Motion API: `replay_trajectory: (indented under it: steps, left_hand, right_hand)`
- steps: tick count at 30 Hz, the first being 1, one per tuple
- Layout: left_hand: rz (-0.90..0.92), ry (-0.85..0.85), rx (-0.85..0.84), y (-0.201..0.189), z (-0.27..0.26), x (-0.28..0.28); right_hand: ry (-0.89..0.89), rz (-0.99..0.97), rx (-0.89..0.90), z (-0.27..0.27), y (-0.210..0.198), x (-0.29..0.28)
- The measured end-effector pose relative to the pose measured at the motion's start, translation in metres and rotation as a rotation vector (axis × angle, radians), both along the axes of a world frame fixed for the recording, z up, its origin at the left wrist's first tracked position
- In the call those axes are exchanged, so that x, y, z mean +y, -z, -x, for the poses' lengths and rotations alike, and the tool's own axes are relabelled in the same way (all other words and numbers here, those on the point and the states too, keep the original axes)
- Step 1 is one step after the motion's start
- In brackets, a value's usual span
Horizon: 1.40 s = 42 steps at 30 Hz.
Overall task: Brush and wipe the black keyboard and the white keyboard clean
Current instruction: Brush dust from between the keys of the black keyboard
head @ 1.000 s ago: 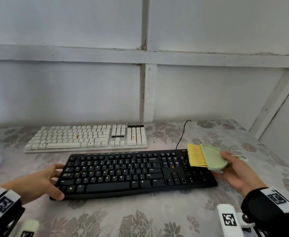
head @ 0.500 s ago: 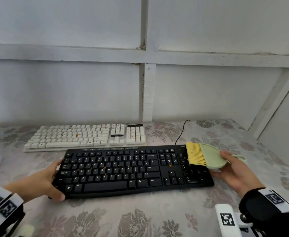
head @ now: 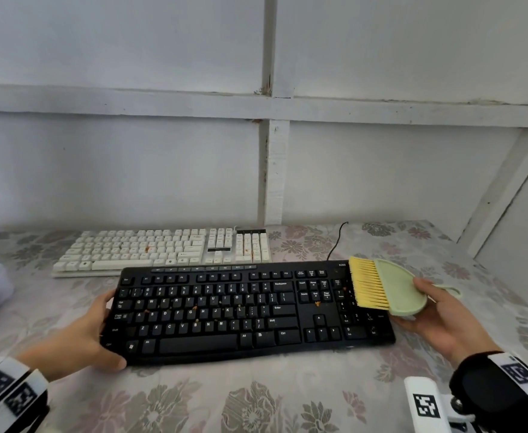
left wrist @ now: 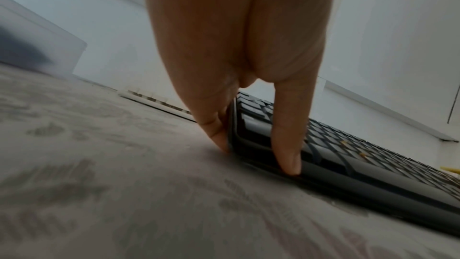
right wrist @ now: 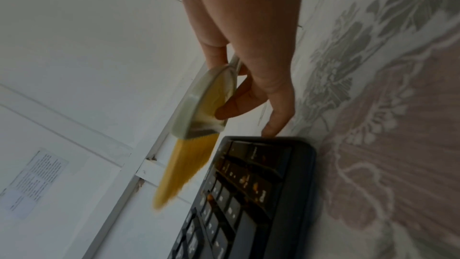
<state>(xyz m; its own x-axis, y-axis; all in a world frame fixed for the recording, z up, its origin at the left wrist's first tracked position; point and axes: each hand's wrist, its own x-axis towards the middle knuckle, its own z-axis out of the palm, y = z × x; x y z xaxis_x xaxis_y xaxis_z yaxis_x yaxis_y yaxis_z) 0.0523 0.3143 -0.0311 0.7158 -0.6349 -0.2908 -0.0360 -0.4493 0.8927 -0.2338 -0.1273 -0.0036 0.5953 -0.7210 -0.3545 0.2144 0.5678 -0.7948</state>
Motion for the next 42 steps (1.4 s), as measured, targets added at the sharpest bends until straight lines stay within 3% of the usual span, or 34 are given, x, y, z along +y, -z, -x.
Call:
replay_trajectory:
  steps: [5, 9, 14, 18, 26, 30, 35, 42]
  left_hand:
    - [0.012, -0.004, -0.003, 0.003, -0.003, 0.001]
    - [0.040, -0.017, 0.004, 0.009, -0.009, 0.003]
    - [0.051, -0.019, -0.012, 0.016, -0.015, 0.004]
    - [0.051, -0.042, -0.020, 0.016, -0.013, 0.001]
    - [0.047, -0.002, -0.017, 0.021, -0.018, 0.006]
    - [0.049, 0.021, -0.030, 0.018, -0.016, 0.004]
    - [0.104, 0.066, -0.181, 0.010, -0.010, -0.002]
    - [0.020, 0.054, -0.233, 0.049, -0.042, 0.018]
  right_hand:
    - [0.154, 0.011, -0.040, 0.013, -0.013, -0.018]
    - [0.271, 0.244, 0.007, 0.025, -0.039, -0.031]
    - [0.167, 0.641, 0.085, 0.027, -0.060, -0.025]
    - [0.087, 0.840, 0.158, 0.020, -0.057, -0.020]
    - [-0.017, 0.936, 0.199, 0.011, -0.055, -0.009]
    - [-0.130, 0.972, 0.311, 0.013, -0.057, -0.004]
    - [-0.195, 0.989, 0.377, 0.012, -0.070, -0.004]
    - [-0.220, 1.042, 0.350, 0.006, -0.077, -0.002]
